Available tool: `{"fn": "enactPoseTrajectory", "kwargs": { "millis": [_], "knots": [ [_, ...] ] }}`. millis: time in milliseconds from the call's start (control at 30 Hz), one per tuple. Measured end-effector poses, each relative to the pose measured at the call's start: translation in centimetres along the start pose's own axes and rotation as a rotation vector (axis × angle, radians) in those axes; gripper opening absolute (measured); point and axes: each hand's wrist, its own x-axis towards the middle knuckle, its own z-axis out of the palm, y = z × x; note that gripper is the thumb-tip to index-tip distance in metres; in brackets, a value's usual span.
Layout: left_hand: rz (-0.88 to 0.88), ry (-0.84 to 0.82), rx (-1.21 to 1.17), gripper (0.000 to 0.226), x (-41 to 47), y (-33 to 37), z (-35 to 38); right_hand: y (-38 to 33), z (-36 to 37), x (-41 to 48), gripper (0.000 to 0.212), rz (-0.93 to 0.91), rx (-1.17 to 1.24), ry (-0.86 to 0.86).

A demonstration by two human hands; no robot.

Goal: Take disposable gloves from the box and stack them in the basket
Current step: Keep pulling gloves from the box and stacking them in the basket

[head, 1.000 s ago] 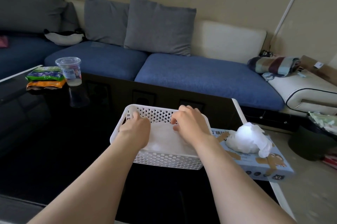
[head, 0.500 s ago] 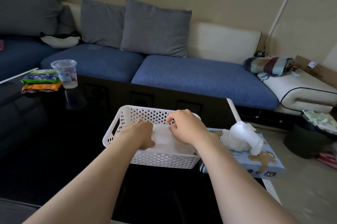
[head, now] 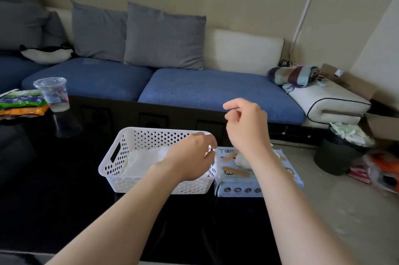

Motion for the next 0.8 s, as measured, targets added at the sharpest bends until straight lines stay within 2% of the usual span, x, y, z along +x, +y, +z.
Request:
{"fn": "enactPoseTrajectory", "kwargs": {
  "millis": [133,233,400,500,600,667,800],
  "knots": [
    [0.091,-0.012,0.039,0.028,0.2,1.3,1.1,2.6,-2.7,-0.1,0.036,0.194,-0.163,-0.029],
    [0.105,-0.014,0.127,0.040,0.7,1.8,1.8,4.1,-3.6,-0.3,0.025,0.274,-0.259,-0.104],
    [0.127,-0.009,0.143,0.057,1.7,2.9,3.1,5.7,-4.4,-1.0,0.043,0.217,-0.384,-0.257],
    [0.117,-0.056,0.153,0.061,2.0,3.8,4.0,7.2,-4.4,-0.9,0.034,0.153,-0.392,-0.254],
    [0.095,-0.110,0.211,0.032,2.1,4.4,4.4,8.4,-4.2,-0.7,0.018,0.100,-0.374,-0.267],
    [0.086,-0.146,0.219,0.028,2.2,4.6,4.3,9.0,-3.9,-0.6,0.011,0.074,-0.363,-0.266],
    [0.074,-0.144,0.202,0.050,2.6,4.2,4.7,9.8,-3.7,-0.5,0.013,0.046,-0.407,-0.261]
  ]
}}
